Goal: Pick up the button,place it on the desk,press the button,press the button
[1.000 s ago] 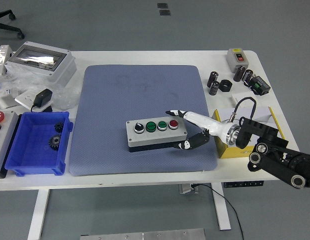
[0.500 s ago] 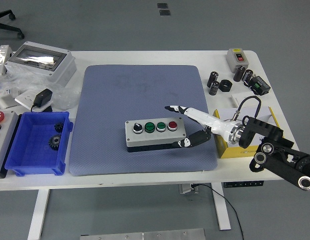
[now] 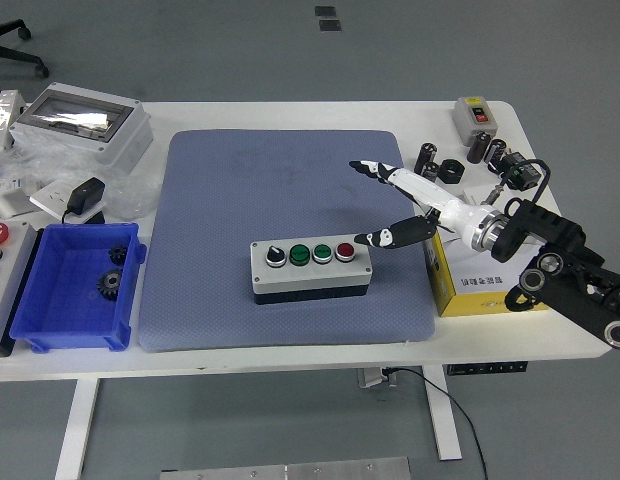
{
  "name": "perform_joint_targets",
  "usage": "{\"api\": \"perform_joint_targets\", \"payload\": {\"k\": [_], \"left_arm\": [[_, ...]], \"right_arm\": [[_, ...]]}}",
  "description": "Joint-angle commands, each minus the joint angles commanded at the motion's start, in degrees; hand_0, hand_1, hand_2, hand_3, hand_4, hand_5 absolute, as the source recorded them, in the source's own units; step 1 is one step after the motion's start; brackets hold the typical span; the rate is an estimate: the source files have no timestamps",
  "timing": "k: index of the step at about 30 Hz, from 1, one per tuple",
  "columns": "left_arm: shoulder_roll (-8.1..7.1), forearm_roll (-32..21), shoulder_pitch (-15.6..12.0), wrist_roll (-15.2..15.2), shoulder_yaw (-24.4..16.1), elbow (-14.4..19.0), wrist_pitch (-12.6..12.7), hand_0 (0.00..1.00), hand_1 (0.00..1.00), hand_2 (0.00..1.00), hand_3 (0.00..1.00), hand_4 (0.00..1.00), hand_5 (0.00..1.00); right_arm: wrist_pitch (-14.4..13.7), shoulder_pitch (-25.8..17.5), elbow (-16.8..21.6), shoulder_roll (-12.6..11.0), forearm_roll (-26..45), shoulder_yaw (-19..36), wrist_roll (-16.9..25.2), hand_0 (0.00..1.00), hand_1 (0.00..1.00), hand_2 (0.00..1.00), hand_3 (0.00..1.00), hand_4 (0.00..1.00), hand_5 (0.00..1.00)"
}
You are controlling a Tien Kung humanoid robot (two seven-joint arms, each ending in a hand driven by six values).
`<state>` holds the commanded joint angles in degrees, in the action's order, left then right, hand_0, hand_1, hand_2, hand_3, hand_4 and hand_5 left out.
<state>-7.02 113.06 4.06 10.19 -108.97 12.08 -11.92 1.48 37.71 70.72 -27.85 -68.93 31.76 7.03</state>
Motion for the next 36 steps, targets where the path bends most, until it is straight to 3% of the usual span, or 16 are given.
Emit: {"api": "perform_joint_targets", "payload": {"k": [2, 3, 8, 9, 14, 15, 19, 20, 21, 27, 29, 31, 33, 36], "left_arm": [[0.01, 0.13, 0.17, -0.27, -0.1, -0.09, 0.02, 0.653, 0.557, 0.507, 0.572, 0.439, 0.002], [0.02, 0.13, 0.2, -0.32, -0.1, -0.1, 0.03, 0.652, 0.557, 0.507, 0.572, 0.438, 0.002], [0.03, -0.93, -0.16, 0.47, 0.74, 0.26, 0.04, 0.652, 0.557, 0.507, 0.572, 0.438, 0.002], [0.03, -1.18, -0.27, 0.71, 0.92, 0.36, 0.05, 0.652, 0.557, 0.507, 0.571, 0.435, 0.002], [0.0, -1.13, -0.4, 0.62, 0.8, 0.36, 0.24, 0.652, 0.557, 0.507, 0.571, 0.435, 0.002], [-0.01, -0.99, -0.38, 0.51, 0.69, 0.32, 0.27, 0.652, 0.555, 0.502, 0.568, 0.418, 0.002], [-0.06, -0.57, -0.3, -0.09, 0.37, 0.07, 0.35, 0.652, 0.555, 0.502, 0.568, 0.418, 0.002], [-0.08, -0.54, -0.3, -0.1, 0.34, 0.07, 0.38, 0.652, 0.555, 0.502, 0.568, 0.418, 0.002], [-0.09, -0.5, -0.3, -0.12, 0.3, 0.07, 0.43, 0.651, 0.547, 0.491, 0.562, 0.372, 0.002], [-0.19, 0.05, -0.26, -1.09, -0.31, 0.04, 1.69, 0.651, 0.548, 0.491, 0.562, 0.377, 0.002], [-0.23, -0.14, -0.29, -1.46, -0.27, -0.03, 1.92, 0.651, 0.548, 0.491, 0.562, 0.377, 0.002], [-0.25, -0.64, -0.48, -1.53, 0.04, -0.06, 2.03, 0.651, 0.548, 0.491, 0.562, 0.377, 0.002], [-0.27, -1.12, -0.72, -1.23, 0.4, 0.05, 2.06, 0.652, 0.55, 0.492, 0.563, 0.383, 0.002], [-0.24, -2.12, -1.14, -0.06, 1.19, 0.42, 1.99, 0.652, 0.55, 0.492, 0.563, 0.383, 0.002]], "right_arm": [[0.76, 0.0, -2.07, 1.22, 1.11, -2.47, 0.26, 0.993, 0.985, 0.998, 0.998, 0.861, 0.176], [0.93, -0.05, -2.39, 1.45, 1.32, -3.06, 0.32, 0.929, 0.94, 0.998, 0.998, 0.815, 0.208], [2.05, -0.38, -2.46, 1.76, 2.77, -4.66, 0.61, 0.929, 0.94, 0.998, 0.998, 0.815, 0.208], [2.15, -0.41, -2.43, 1.72, 2.97, -4.82, 0.62, 0.936, 0.946, 0.998, 0.998, 0.854, 0.249], [2.38, -0.84, -1.29, 0.67, 3.35, -5.26, 0.4, 0.936, 0.946, 0.998, 0.998, 0.854, 0.249], [2.4, -0.93, -0.91, 0.4, 3.37, -5.33, 0.34, 0.955, 0.958, 0.998, 0.998, 0.891, 0.325], [2.37, -1.59, 1.03, -0.76, 3.28, -5.48, 0.24, 0.955, 0.958, 0.998, 0.998, 0.891, 0.325], [2.01, -1.72, 1.34, -0.86, 2.93, -5.4, 0.3, 0.955, 0.958, 0.998, 0.998, 0.891, 0.325], [1.6, -1.85, 1.57, -0.91, 2.61, -5.18, 0.39, 0.961, 0.962, 0.998, 0.998, 0.907, 0.425], [-4.18, -3.0, 3.3, -1.88, -3.48, -0.49, -0.21, 0.957, 0.96, 0.998, 0.998, 0.905, 0.427], [-7.31, -4.06, 5.07, -3.42, -7.69, 1.75, -2.69, 0.957, 0.96, 0.998, 0.998, 0.905, 0.427], [-8.48, -5.14, 7.18, -5.43, -11.3, 3.78, -5.34, 0.957, 0.96, 0.998, 0.998, 0.905, 0.427], [-6.43, -5.76, 9.38, -7.52, -13.77, 5.81, -8.17, 0.966, 0.971, 0.998, 0.998, 0.899, 0.424], [-0.01, -5.78, 13.48, -11.18, -9.87, 8.26, -13.51, 0.966, 0.971, 0.998, 0.998, 0.899, 0.424]]}}
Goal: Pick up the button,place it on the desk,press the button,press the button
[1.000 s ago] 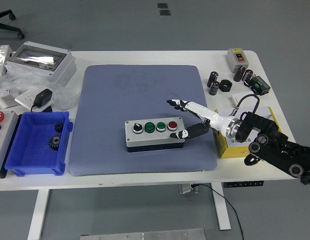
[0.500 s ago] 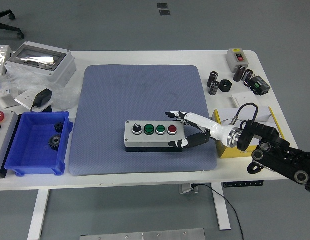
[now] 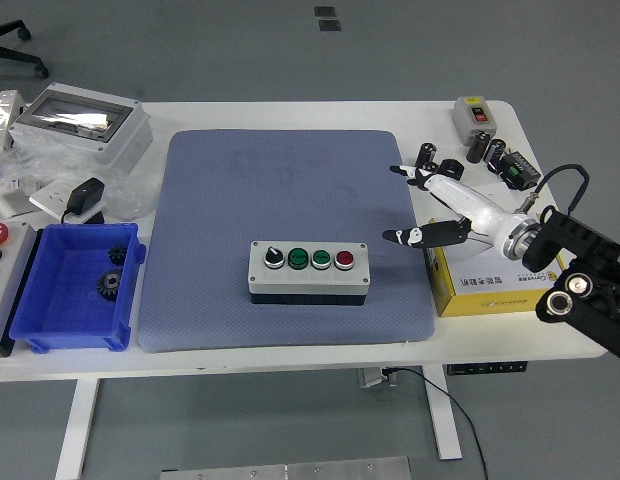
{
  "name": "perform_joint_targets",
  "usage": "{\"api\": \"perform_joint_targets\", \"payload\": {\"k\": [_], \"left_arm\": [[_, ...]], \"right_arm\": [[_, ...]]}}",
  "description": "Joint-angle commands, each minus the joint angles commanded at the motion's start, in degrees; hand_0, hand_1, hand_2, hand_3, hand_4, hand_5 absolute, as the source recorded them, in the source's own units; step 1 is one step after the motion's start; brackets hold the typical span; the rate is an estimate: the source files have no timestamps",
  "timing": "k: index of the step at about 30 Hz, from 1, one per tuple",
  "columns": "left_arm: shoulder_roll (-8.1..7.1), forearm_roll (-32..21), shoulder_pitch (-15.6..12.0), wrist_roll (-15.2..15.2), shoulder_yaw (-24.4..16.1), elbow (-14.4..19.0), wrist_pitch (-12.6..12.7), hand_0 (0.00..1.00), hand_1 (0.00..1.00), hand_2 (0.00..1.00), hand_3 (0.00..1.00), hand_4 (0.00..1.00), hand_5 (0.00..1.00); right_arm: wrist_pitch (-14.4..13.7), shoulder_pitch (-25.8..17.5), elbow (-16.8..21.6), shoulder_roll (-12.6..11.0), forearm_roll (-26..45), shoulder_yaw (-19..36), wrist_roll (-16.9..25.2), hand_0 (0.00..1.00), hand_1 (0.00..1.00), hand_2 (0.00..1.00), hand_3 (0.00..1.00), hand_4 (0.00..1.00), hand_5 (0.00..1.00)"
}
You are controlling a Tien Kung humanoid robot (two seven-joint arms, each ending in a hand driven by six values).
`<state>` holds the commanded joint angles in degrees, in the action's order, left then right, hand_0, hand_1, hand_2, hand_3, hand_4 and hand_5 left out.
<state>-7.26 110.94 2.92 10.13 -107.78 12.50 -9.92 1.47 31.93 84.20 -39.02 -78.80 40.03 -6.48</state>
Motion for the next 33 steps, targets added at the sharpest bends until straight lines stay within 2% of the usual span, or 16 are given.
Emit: {"api": "perform_joint_targets", "payload": {"k": [2, 3, 8, 9, 14, 15, 17, 20, 21, 24, 27, 33], "left_arm": [[0.05, -0.29, -0.14, 0.47, 0.21, 0.15, -0.07, 0.652, 0.55, 0.492, 0.563, 0.383, 0.002], [0.06, -0.31, -0.15, 0.52, 0.21, 0.16, -0.09, 0.651, 0.551, 0.494, 0.566, 0.38, 0.002], [-0.01, 0.27, 0.06, -0.07, -0.3, -0.1, -0.26, 0.651, 0.551, 0.494, 0.566, 0.38, 0.002], [-0.04, 0.45, 0.14, -0.17, -0.43, -0.13, -0.33, 0.651, 0.546, 0.494, 0.568, 0.367, 0.002], [-0.07, 0.21, 0.25, -0.08, -0.34, -0.12, -0.54, 0.651, 0.546, 0.494, 0.568, 0.367, 0.002], [-0.06, 0.07, 0.25, 0.08, -0.26, -0.06, -0.57, 0.651, 0.544, 0.492, 0.566, 0.372, 0.002], [-0.03, -0.17, 0.25, 0.29, -0.12, 0.01, -0.61, 0.651, 0.544, 0.492, 0.566, 0.372, 0.002], [0.0, -0.47, 0.25, 0.59, 0.05, 0.1, -0.76, 0.651, 0.544, 0.492, 0.566, 0.372, 0.002], [0.01, -0.5, 0.27, 0.65, 0.07, 0.13, -0.81, 0.651, 0.543, 0.491, 0.565, 0.367, 0.002], [0.03, -0.33, 0.32, 0.61, -0.06, 0.12, -0.94, 0.651, 0.543, 0.491, 0.565, 0.367, 0.002], [0.0, -0.12, 0.33, 0.51, -0.2, 0.1, -1.02, 0.651, 0.542, 0.488, 0.565, 0.354, 0.002], [0.0, -0.02, 0.21, 0.66, -0.23, 0.17, -1.2, 0.651, 0.541, 0.486, 0.565, 0.347, 0.002]], "right_arm": [[4.65, 0.42, 2.74, -1.48, 3.26, 1.82, -3.64, 0.966, 0.971, 0.998, 0.998, 0.899, 0.424], [6.37, 0.68, 3.67, -1.85, 4.23, 2.61, -4.97, 0.93, 0.962, 0.998, 0.998, 0.839, 0.398], [17.19, 4.0, 8.33, -3.62, 8.71, 5.52, -12.43, 0.93, 0.962, 0.998, 0.998, 0.839, 0.398], [19.5, 5.28, 8.86, -3.87, 9.79, 5.11, -14.07, 0.103, 0.247, 0.389, 0.998, 0.356, 0.1], [26.91, 10.48, 8.3, -3.28, 13.36, 0.05, -17.37, 0.103, 0.247, 0.389, 0.998, 0.356, 0.1], [27.97, 11.56, 7.7, -2.84, 13.51, -1.28, -17.64, 0.016, 0.117, 0.239, 0.982, 0.266, 0.024], [28.76, 12.86, 6.67, -2.02, 13.73, -3.35, -17.84, 0.016, 0.117, 0.239, 0.982, 0.266, 0.024], [28.53, 14.42, 4.82, -0.19, 13.51, -7.01, -17.84, 0.016, 0.117, 0.239, 0.982, 0.266, 0.024], [28.32, 14.74, 4.45, 0.32, 13.21, -7.84, -17.81, 0.01, 0.101, 0.224, 0.903, 0.215, 0.013], [27.86, 15.4, 3.8, 1.62, 12.77, -9.13, -17.62, 0.01, 0.101, 0.224, 0.903, 0.215, 0.013], [27.61, 15.67, 3.63, 2.08, 12.53, -9.41, -17.5, 0.002, 0.102, 0.223, 0.911, 0.187, 0.04], [27.47, 15.85, 3.81, 2.6, 12.14, -9.3, -17.38, 0.002, 0.099, 0.22, 0.922, 0.198, 0.045]]}}
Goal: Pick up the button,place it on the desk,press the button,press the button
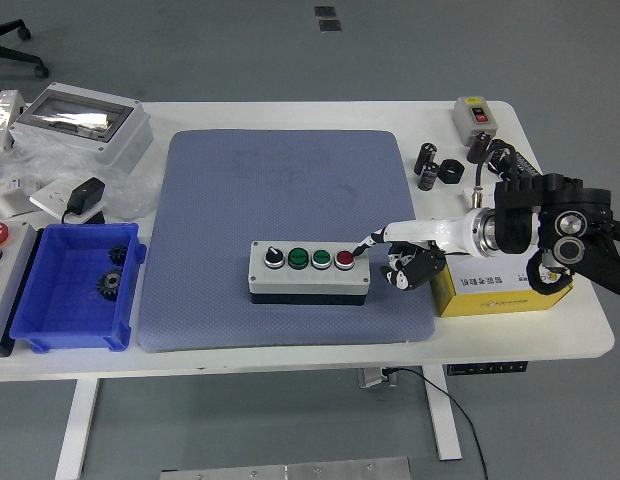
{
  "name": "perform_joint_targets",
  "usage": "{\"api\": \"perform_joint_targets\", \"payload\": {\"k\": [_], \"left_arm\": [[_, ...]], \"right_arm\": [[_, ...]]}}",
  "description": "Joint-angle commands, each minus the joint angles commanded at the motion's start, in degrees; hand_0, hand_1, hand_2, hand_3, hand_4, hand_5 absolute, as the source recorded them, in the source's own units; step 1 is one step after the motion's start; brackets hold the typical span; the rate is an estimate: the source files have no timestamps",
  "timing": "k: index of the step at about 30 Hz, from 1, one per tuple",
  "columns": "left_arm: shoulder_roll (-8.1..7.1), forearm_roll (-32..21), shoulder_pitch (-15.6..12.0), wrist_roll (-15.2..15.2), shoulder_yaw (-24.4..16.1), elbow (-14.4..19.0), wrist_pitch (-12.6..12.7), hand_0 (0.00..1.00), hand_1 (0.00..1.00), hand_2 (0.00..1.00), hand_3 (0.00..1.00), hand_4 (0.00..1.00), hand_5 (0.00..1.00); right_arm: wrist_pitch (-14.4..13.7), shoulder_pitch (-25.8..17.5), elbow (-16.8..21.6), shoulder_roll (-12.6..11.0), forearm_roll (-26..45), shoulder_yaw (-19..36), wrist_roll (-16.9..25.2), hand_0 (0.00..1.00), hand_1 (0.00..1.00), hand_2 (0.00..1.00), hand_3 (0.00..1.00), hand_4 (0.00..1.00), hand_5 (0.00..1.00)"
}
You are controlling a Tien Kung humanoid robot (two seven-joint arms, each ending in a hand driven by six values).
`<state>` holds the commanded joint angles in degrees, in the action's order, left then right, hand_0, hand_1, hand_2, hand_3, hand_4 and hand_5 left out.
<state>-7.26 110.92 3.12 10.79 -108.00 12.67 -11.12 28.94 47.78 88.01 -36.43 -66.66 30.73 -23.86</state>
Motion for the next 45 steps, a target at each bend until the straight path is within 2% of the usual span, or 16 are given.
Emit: {"api": "perform_joint_targets", "payload": {"k": [8, 18, 22, 26, 29, 33, 35, 38, 41, 42, 43, 45], "left_arm": [[0.12, 0.28, -0.03, -0.26, -0.18, -0.09, -0.12, 0.65, 0.538, 0.484, 0.565, 0.338, 0.002], [0.01, 0.52, 0.15, -0.49, -0.33, -0.14, -0.19, 0.651, 0.536, 0.479, 0.564, 0.329, 0.002], [0.07, 0.2, 0.02, -0.38, -0.13, -0.09, -0.14, 0.651, 0.536, 0.479, 0.564, 0.329, 0.002], [0.13, 0.07, -0.06, -0.46, -0.09, -0.12, -0.12, 0.65, 0.536, 0.479, 0.565, 0.328, 0.002], [0.2, -0.03, -0.13, -0.52, -0.02, -0.15, -0.13, 0.65, 0.536, 0.479, 0.565, 0.328, 0.002], [0.26, 0.02, -0.22, -0.28, -0.07, -0.05, -0.05, 0.65, 0.535, 0.479, 0.565, 0.319, 0.002], [0.31, 0.02, -0.25, -0.31, -0.1, -0.09, 0.07, 0.65, 0.535, 0.479, 0.565, 0.319, 0.002], [0.64, -0.31, -0.32, -0.27, 0.16, -0.26, 0.61, 0.649, 0.534, 0.477, 0.565, 0.316, 0.002], [1.11, -0.9, -0.46, 0.12, 0.7, -0.46, 1.39, 0.649, 0.534, 0.477, 0.565, 0.316, 0.002], [1.35, -1.33, -0.6, 0.44, 1.03, -0.5, 1.81, 0.648, 0.532, 0.475, 0.565, 0.304, 0.002], [1.43, -1.46, -0.65, 0.55, 1.14, -0.51, 1.93, 0.648, 0.532, 0.475, 0.565, 0.304, 0.002], [1.66, -2.01, -0.86, 0.93, 1.53, -0.48, 2.3, 0.648, 0.532, 0.475, 0.565, 0.304, 0.002]], "right_arm": [[-0.09, 0.24, 0.26, 0.52, -0.26, 0.02, 0.01, 0.002, 0.097, 0.218, 0.924, 0.199, 0.074], [-1.77, 1.07, -2.81, 2.67, -1.87, -5.53, -0.39, 0.002, 0.094, 0.215, 0.918, 0.203, 0.051], [-2.14, 0.65, -1.75, 2.19, -1.93, -3.45, 0.62, 0.002, 0.094, 0.215, 0.918, 0.203, 0.051], [0.79, -0.84, 0.66, 0.71, 0.83, 1.44, 2.09, 0.002, 0.092, 0.212, 0.916, 0.215, 0.045], [4.23, -2.87, 2.1, -0.33, 4.0, 5.91, 3.05, 0.002, 0.092, 0.212, 0.916, 0.215, 0.045], [7.61, -7.33, 0.88, 0.44, 4.79, 12.16, 4.59, 0.002, 0.092, 0.212, 0.91, 0.209, 0.046], [6.19, -9.78, -1.02, 2.38, 2.6, 15.26, 5.77, 0.002, 0.092, 0.212, 0.91, 0.209, 0.046], [0.87, -14.71, -4.43, 6.42, -2.27, 21.07, 9.71, 0.012, 0.1, 0.216, 0.894, 0.201, 0.042], [-5.16, -19.54, -5.57, 10.32, -6.35, 25.95, 14.81, 0.012, 0.1, 0.216, 0.894, 0.201, 0.042], [-8.25, -22.19, -6.26, 12.53, -7.13, 28.27, 17.91, 0.036, 0.178, 0.353, 0.884, 0.392, 0.273], [-9.51, -23.21, -6.5, 13.4, -6.92, 29.14, 19.12, 0.036, 0.178, 0.353, 0.884, 0.392, 0.273], [-14.32, -27.1, -8.32, 16.59, -4.15, 32.14, 23.94, 0.036, 0.178, 0.353, 0.884, 0.392, 0.273]]}}
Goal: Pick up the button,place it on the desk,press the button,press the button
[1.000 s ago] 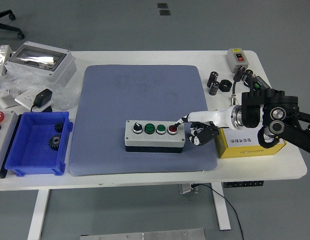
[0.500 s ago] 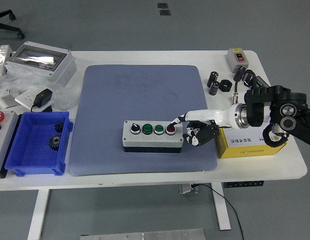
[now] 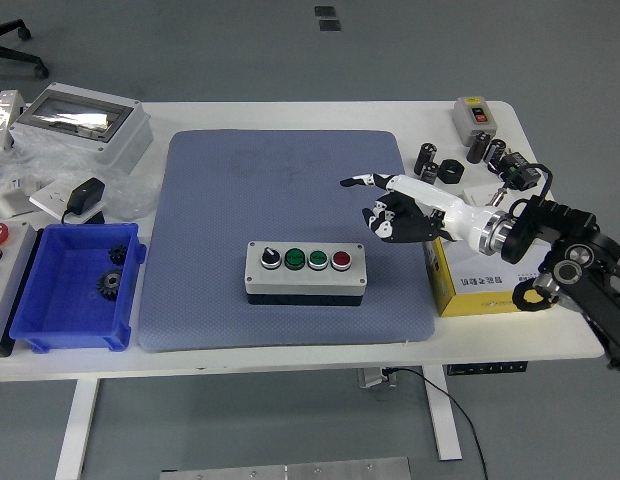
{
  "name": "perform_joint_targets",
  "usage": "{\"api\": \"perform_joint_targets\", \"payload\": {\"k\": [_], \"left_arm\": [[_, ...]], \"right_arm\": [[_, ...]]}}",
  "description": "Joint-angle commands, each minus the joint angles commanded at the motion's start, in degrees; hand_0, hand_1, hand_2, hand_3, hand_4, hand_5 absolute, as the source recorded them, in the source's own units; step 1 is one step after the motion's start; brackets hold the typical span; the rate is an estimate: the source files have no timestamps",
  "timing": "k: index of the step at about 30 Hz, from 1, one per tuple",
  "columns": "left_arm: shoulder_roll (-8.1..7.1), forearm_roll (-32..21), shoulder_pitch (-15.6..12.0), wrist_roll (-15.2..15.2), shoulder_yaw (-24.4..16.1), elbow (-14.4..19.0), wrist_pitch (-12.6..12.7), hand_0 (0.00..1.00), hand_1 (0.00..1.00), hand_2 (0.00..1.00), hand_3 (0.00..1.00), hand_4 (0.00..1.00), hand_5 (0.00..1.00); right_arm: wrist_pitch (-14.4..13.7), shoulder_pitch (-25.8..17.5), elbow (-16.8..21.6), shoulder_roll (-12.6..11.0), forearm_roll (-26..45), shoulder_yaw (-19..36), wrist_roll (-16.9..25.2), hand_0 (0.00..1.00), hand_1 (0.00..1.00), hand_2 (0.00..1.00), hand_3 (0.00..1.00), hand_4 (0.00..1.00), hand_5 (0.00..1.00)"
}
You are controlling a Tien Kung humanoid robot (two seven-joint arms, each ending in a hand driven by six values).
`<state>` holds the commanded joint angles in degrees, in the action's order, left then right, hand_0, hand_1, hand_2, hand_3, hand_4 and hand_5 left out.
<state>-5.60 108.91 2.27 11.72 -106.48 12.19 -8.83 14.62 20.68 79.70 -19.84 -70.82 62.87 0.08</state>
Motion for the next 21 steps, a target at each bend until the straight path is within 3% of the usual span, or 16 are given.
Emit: {"api": "perform_joint_targets", "payload": {"k": [2, 3, 8, 9, 14, 15, 17, 20, 21], "left_arm": [[0.14, -0.31, -0.13, 0.28, 0.18, 0.06, 0.19, 0.648, 0.532, 0.475, 0.565, 0.304, 0.002], [0.2, -0.43, -0.17, 0.36, 0.23, 0.08, 0.25, 0.649, 0.532, 0.476, 0.565, 0.309, 0.002], [0.39, 0.16, 0.06, 0.04, -0.27, -0.06, 0.09, 0.649, 0.532, 0.476, 0.565, 0.309, 0.002], [0.42, 0.34, 0.15, -0.17, -0.41, -0.15, 0.04, 0.649, 0.531, 0.477, 0.564, 0.325, 0.002], [0.57, 0.49, 0.18, -0.7, -0.57, -0.37, -0.03, 0.649, 0.531, 0.477, 0.564, 0.325, 0.002], [0.58, 0.3, 0.1, -0.6, -0.46, -0.33, 0.01, 0.649, 0.53, 0.479, 0.563, 0.325, 0.002], [0.6, -0.26, -0.1, -0.2, -0.08, -0.17, 0.13, 0.649, 0.53, 0.479, 0.563, 0.325, 0.002], [0.59, -0.86, -0.25, 0.32, 0.29, 0.04, 0.25, 0.649, 0.53, 0.479, 0.563, 0.325, 0.002], [0.58, -1.06, -0.27, 0.43, 0.4, 0.08, 0.29, 0.649, 0.527, 0.476, 0.561, 0.316, 0.002]], "right_arm": [[-4.13, -3.17, -1.94, 2.58, 2.91, 2.08, 4.13, 0.036, 0.178, 0.353, 0.884, 0.392, 0.273], [-6.38, -4.79, -2.98, 3.96, 4.53, 2.83, 6.38, 0.296, 0.425, 0.592, 0.875, 0.644, 0.327], [-17.23, -10.95, -7.41, 9.27, 11.82, 2.44, 17.4, 0.296, 0.425, 0.592, 0.875, 0.644, 0.327], [-19.16, -11.49, -7.67, 9.82, 12.51, 2.8, 19.61, 0.556, 0.623, 0.648, 0.704, 0.647, 0.363], [-26.6, -12.23, -8.0, 11.15, 12.88, 5.64, 28.33, 0.556, 0.623, 0.648, 0.704, 0.647, 0.363], [-27.52, -12.3, -7.91, 11.16, 13.09, 6.06, 29.53, 0.803, 0.767, 0.789, 0.762, 0.77, 0.773], [-28.3, -12.37, -7.61, 11.01, 13.84, 6.75, 32.06, 0.803, 0.767, 0.789, 0.762, 0.77, 0.773], [-27.85, -12.16, -7.16, 10.51, 15.54, 6.93, 32.32, 0.803, 0.767, 0.789, 0.762, 0.77, 0.773], [-27.68, -12.05, -6.97, 10.21, 16.27, 6.75, 31.86, 0.853, 0.801, 0.817, 0.8, 0.765, 0.998]]}}
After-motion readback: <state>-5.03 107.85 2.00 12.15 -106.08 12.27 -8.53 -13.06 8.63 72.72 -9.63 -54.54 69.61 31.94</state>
